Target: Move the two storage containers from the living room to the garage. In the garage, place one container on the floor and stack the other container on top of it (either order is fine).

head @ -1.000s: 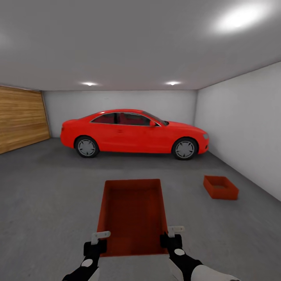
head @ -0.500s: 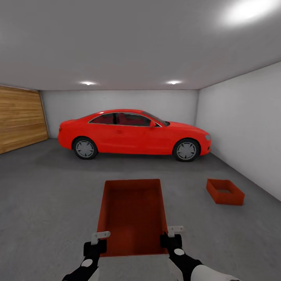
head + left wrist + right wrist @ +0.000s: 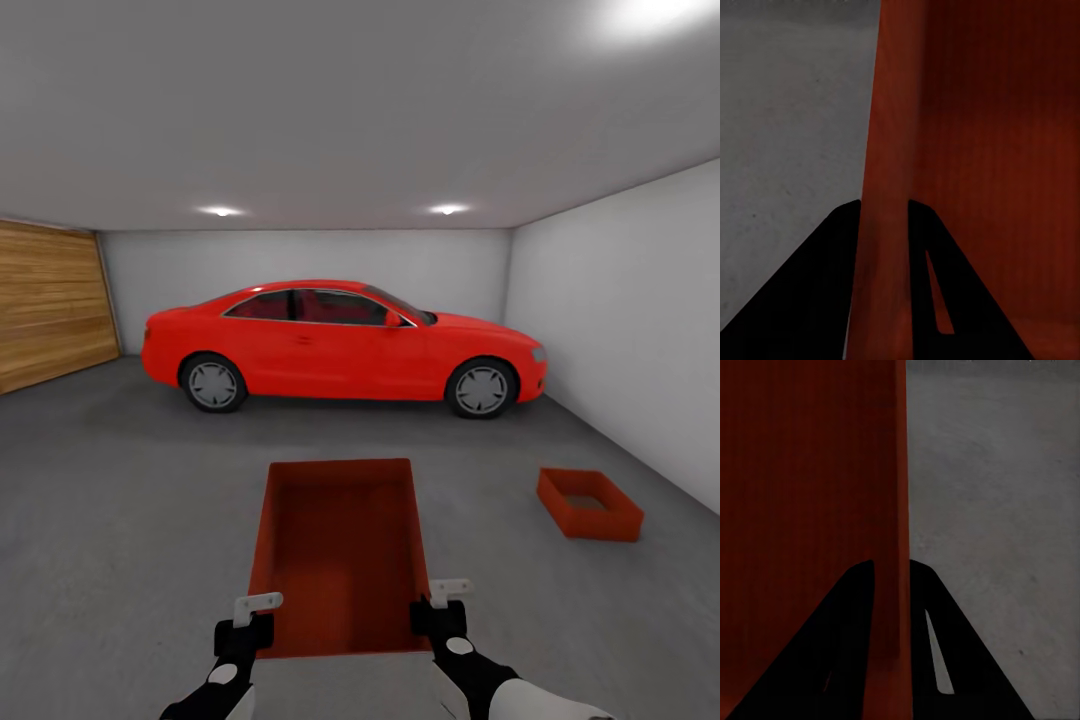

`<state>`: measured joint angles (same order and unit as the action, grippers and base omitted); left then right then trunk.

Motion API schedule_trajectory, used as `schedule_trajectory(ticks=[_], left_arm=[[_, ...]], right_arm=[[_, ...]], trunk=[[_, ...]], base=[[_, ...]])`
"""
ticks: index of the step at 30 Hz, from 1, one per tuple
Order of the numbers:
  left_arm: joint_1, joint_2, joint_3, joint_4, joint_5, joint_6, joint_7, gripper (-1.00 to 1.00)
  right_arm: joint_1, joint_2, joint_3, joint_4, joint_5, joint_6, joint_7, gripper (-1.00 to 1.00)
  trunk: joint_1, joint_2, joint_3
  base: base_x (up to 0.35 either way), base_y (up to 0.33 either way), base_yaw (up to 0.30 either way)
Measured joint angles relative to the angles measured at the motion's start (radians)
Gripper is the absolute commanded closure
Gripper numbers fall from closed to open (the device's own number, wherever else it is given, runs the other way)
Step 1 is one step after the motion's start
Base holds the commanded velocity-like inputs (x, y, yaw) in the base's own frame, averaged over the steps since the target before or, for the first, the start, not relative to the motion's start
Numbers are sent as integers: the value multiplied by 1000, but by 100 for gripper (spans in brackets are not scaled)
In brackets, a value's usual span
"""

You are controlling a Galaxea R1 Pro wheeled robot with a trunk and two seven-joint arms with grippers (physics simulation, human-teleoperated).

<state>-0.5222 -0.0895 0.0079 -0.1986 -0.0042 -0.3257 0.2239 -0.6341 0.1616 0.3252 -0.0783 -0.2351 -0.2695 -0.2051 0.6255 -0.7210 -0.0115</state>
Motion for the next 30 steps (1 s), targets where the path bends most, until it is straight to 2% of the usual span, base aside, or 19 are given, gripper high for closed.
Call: schedule_trajectory(ticks=[30], left_arm=[[0,0,1,0,0,0,0,100]], right_arm=[[0,0,-1,0,2,0,-1,100]], trunk=[[0,0,0]], base=[[321,0,0]])
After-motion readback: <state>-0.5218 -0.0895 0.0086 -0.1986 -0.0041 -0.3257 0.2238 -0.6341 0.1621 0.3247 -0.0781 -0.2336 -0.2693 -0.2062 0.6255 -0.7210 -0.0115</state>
